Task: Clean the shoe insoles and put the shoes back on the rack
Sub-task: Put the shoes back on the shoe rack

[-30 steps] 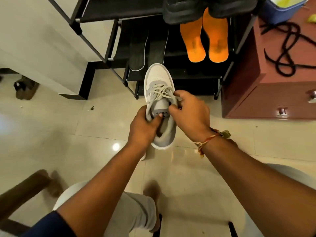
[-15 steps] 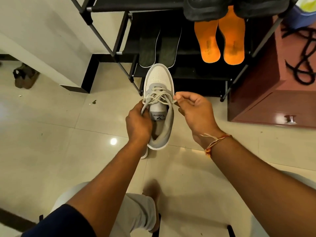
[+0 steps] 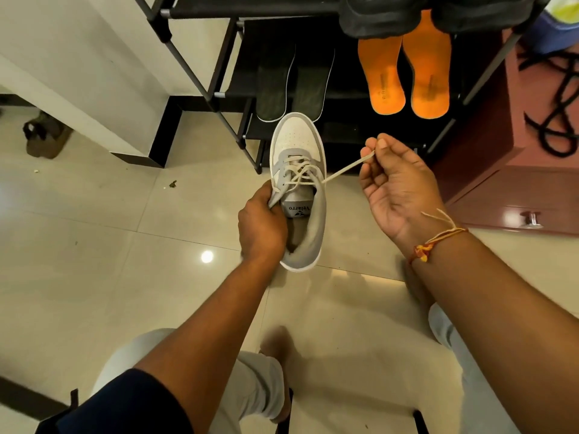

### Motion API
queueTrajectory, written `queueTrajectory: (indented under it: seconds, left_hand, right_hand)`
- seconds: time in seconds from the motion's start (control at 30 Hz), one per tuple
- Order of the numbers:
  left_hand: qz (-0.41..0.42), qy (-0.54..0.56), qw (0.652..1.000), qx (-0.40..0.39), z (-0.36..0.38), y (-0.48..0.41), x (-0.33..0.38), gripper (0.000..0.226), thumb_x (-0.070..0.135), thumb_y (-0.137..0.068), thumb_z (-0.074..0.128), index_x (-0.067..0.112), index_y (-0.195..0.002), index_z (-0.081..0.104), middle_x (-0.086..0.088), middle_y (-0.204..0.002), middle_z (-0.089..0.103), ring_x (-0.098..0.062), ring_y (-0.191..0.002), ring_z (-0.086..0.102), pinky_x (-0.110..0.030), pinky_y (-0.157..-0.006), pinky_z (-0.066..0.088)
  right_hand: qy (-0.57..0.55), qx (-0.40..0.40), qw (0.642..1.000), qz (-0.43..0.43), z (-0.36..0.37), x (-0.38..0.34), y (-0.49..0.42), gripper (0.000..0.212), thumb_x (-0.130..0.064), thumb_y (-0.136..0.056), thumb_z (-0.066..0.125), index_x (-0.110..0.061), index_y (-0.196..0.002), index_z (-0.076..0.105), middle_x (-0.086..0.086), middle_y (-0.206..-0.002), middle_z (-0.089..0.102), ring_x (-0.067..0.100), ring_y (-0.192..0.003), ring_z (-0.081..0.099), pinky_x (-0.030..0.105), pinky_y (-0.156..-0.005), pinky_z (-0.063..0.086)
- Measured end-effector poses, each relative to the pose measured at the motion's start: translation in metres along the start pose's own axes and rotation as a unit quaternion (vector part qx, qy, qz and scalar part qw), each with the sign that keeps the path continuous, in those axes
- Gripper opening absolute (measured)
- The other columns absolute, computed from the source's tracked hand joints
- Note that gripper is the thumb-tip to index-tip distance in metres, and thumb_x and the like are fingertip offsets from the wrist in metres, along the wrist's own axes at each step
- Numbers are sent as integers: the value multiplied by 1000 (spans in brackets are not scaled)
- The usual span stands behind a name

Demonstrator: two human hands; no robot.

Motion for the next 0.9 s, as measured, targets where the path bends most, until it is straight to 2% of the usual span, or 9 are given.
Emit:
queueTrajectory:
  seconds: [0.1, 0.2, 0.27, 0.3, 0.4, 0.53, 0.7, 0.83, 0.9]
  left_hand:
    - [23, 5, 1000, 7, 1, 6, 5, 28, 18, -104, 46, 22, -117, 70, 0, -94, 72, -21, -83, 65, -31, -71, 52]
    - [41, 21, 999, 12, -1, 11, 10, 27, 18, -103, 48, 24, -119, 68, 3, -97, 72, -18, -87, 65, -29, -71, 51]
    - [49, 52, 997, 9, -1, 14, 15, 28, 17, -102, 50, 26, -123, 65, 10, -99, 70, -8, -86, 64, -22, -73, 50]
    - [55, 67, 996, 2, -2, 15, 17, 30, 16, -101, 51, 28, -126, 64, 14, -99, 69, -3, -87, 64, -20, -74, 50]
    - [75, 102, 991, -50, -1, 15, 16, 39, 15, -97, 59, 31, -132, 59, 22, -104, 69, 3, -98, 65, -22, -84, 55]
    - [33, 224, 961, -160, -2, 14, 23, 32, 28, -96, 68, 23, -128, 63, 6, -116, 73, -11, -111, 68, -39, -96, 58]
    - [-54, 333, 935, -108, -6, 13, 32, 9, 25, -100, 64, 20, -93, 66, 2, -87, 74, -12, -83, 70, -50, -89, 59]
    - [-48, 381, 922, -52, -23, 5, 40, 12, 24, -103, 57, 19, -93, 54, -2, -103, 77, -17, -103, 73, -42, -91, 58]
    - [-21, 411, 911, -26, -33, 1, 45, 11, 22, -105, 54, 18, -95, 53, -7, -99, 77, -23, -98, 75, -39, -82, 61]
  right_hand:
    - [226, -20, 973, -51, -3, 15, 0, 11, -22, -97, 62, -19, -106, 68, -1, -101, 75, 12, -94, 69, 27, -78, 55]
    - [482, -110, 865, -89, -5, 38, 8, 38, -51, -81, 74, -31, -111, 63, -11, -111, 68, 8, -104, 63, 32, -88, 55]
    - [595, -128, 785, -117, -6, 50, 13, 58, -49, -77, 79, -30, -127, 56, -10, -119, 66, 10, -107, 61, 31, -91, 54]
    - [630, -109, 755, -145, -6, 52, 14, 55, -41, -81, 77, -29, -130, 55, -6, -117, 67, 15, -105, 62, 32, -89, 54]
    - [655, -42, 723, -216, -5, 44, 13, 35, -21, -90, 62, -24, -125, 60, 5, -100, 68, 27, -89, 64, 35, -77, 56]
    - [685, -9, 690, -233, -9, 37, 10, 28, -20, -95, 56, -24, -122, 63, 6, -98, 69, 29, -87, 63, 26, -68, 42]
    - [702, -21, 668, -246, -8, 38, 11, 36, -19, -97, 52, -26, -131, 59, 10, -103, 69, 32, -90, 62, 33, -73, 48]
    - [741, -14, 628, -238, -14, 40, 7, 43, -14, -97, 51, -29, -138, 55, 12, -107, 69, 36, -94, 63, 37, -77, 53]
    - [749, -17, 617, -240, -16, 42, 5, 45, -11, -97, 49, -29, -137, 56, 13, -105, 69, 36, -92, 64, 37, -77, 54]
Point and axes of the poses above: each hand's wrist, its own y-axis away from the middle knuckle, its own z-axis out of the palm, x = y × z, the point moved 1 cm from there along -y, towards the middle knuckle
